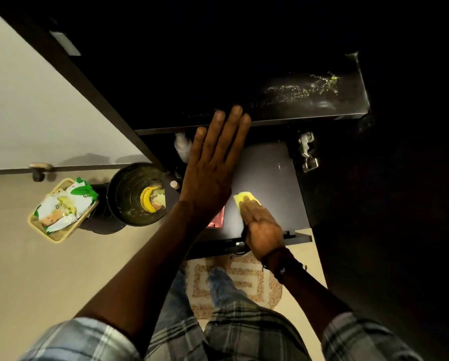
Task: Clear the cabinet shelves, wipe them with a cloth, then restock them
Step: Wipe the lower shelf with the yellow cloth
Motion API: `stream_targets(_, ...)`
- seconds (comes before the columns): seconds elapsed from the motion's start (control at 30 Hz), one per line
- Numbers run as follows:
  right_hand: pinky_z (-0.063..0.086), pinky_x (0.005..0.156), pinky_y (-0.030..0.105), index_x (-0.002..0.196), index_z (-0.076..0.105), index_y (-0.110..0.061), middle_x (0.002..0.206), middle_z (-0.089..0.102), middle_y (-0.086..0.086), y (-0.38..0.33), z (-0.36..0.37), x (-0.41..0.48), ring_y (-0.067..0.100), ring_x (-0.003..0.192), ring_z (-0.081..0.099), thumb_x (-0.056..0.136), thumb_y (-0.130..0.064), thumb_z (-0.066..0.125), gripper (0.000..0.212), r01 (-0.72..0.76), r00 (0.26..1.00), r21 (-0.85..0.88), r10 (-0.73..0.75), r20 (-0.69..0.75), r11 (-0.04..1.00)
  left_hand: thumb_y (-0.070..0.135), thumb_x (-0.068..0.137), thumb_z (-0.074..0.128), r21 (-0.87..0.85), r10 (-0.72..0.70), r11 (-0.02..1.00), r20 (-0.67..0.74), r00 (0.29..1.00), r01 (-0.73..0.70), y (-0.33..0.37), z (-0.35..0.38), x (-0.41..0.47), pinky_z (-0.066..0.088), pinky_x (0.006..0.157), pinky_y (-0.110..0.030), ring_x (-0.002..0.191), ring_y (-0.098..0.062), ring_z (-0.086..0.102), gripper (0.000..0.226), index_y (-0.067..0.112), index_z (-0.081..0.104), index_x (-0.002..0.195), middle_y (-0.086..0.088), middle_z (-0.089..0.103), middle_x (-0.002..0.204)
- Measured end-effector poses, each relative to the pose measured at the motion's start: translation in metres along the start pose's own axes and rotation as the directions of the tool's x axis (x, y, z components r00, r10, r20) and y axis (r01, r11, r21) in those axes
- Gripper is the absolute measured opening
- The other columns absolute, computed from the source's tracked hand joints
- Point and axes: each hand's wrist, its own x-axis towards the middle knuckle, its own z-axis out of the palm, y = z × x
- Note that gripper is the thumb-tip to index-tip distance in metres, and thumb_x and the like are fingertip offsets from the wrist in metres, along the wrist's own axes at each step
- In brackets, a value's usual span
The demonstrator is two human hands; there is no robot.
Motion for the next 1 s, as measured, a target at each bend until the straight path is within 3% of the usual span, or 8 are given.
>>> stream_targets(0.1, 0.035, 0.111, 0.035, 0.142, 0.04, -0.008, 0.149, 0.04, 0.012, 0.034, -0.03, 0.007, 0.028, 0.133, 0.044, 0.079, -0.009, 0.061, 0.066, -0.165, 0.986, -0.154, 0.158, -0.053, 0.974, -0.009, 0.069, 0.036, -0.007, 0.01, 1.0, -0.015, 1.0, -0.011, -0.001, 0.0, 0.0, -0.003, 0.117, -0.04, 0.14, -0.019, -0.025, 0.095, 0.017, -0.013, 0.146, -0.003, 0.004, 0.157)
stream_targets(0.27, 0.011, 0.121, 0.029, 0.149, 0.018, -0.002, 0.158, 0.016, 0.016, 0.056, -0.068, 0.127, 0.025, 0.147, 0.012, 0.087, -0.017, 0.051, 0.071, -0.232, 0.973, -0.17, 0.228, -0.043, 0.958, -0.006, 0.074, 0.025, 0.01, 0.001, 1.0, -0.027, 1.0, 0.0, 0.002, -0.001, 0.0, 0.005, 0.117, -0.043, 0.145, -0.029, -0.006, 0.082, 0.013, -0.002, 0.149, -0.007, 0.012, 0.157)
stream_targets(0.4, 0.028, 0.112, 0.034, 0.143, 0.034, -0.002, 0.15, 0.035, 0.018, -0.001, -0.062, 0.168, 0.031, 0.137, 0.035, 0.095, -0.018, 0.042, 0.051, -0.265, 0.964, 0.0, 0.265, 0.023, 0.964, 0.0, 0.078, 0.025, 0.004, -0.001, 1.0, -0.023, 1.0, 0.001, 0.003, -0.007, 0.001, 0.008, 0.116, -0.044, 0.143, -0.027, 0.005, 0.076, 0.013, 0.001, 0.149, -0.009, 0.014, 0.156)
stream_targets(0.57, 0.045, 0.104, 0.042, 0.128, 0.056, -0.006, 0.133, 0.056, 0.017, -0.029, -0.022, 0.104, 0.034, 0.123, 0.053, 0.087, -0.009, 0.05, 0.042, 0.081, 0.997, 0.016, -0.082, 0.016, 0.997, 0.002, 0.081, 0.03, 0.055, 0.014, 0.998, -0.033, 0.999, -0.012, 0.0, -0.001, 0.0, -0.001, 0.116, -0.041, 0.145, -0.027, -0.01, 0.079, 0.016, -0.013, 0.146, -0.005, -0.008, 0.157)
stream_targets(0.73, 0.014, 0.121, 0.034, 0.149, 0.016, -0.005, 0.157, 0.015, 0.019, 0.066, -0.067, 0.13, 0.032, 0.146, 0.015, 0.084, -0.017, 0.056, 0.078, -0.201, 0.98, -0.221, 0.199, -0.032, 0.954, -0.007, 0.076, 0.024, 0.039, 0.009, 0.999, -0.104, 0.995, -0.005, 0.003, -0.003, 0.003, 0.01, 0.115, -0.042, 0.141, -0.026, 0.012, 0.074, 0.012, 0.013, 0.147, -0.007, 0.023, 0.154)
stream_targets(0.83, 0.027, 0.114, 0.038, 0.135, 0.04, 0.009, 0.141, 0.04, 0.031, 0.066, -0.094, 0.162, 0.04, 0.132, 0.038, 0.09, -0.019, 0.055, 0.055, -0.35, 0.934, -0.192, 0.358, 0.006, 0.917, -0.007, 0.076, 0.022, 0.024, -0.025, 0.999, -0.089, 0.996, 0.027, 0.005, 0.0, 0.003, -0.001, 0.117, -0.039, 0.145, -0.027, -0.005, 0.076, 0.014, 0.01, 0.148, -0.006, 0.018, 0.155)
stream_targets(0.9, 0.031, 0.111, 0.039, 0.127, 0.05, 0.007, 0.132, 0.051, 0.029, 0.045, -0.097, 0.173, 0.039, 0.126, 0.046, 0.09, -0.023, 0.055, 0.048, -0.34, 0.934, -0.192, 0.355, 0.047, 0.92, -0.006, 0.077, 0.021, 0.037, -0.021, 0.999, -0.076, 0.997, 0.024, 0.004, 0.0, 0.002, 0.001, 0.117, -0.04, 0.145, -0.028, -0.003, 0.076, 0.013, 0.006, 0.149, -0.006, 0.016, 0.155)
stream_targets(1.0, 0.018, 0.12, 0.037, 0.145, 0.031, -0.003, 0.154, 0.026, 0.019, 0.026, -0.062, 0.155, 0.032, 0.144, 0.022, 0.083, -0.021, 0.056, 0.07, -0.158, 0.978, -0.148, 0.176, 0.116, 0.976, -0.006, 0.079, 0.019, 0.054, 0.003, 0.999, -0.083, 0.997, 0.002, 0.003, 0.0, 0.001, 0.009, 0.115, -0.042, 0.144, -0.03, 0.003, 0.074, 0.014, -0.003, 0.147, -0.007, 0.02, 0.155)
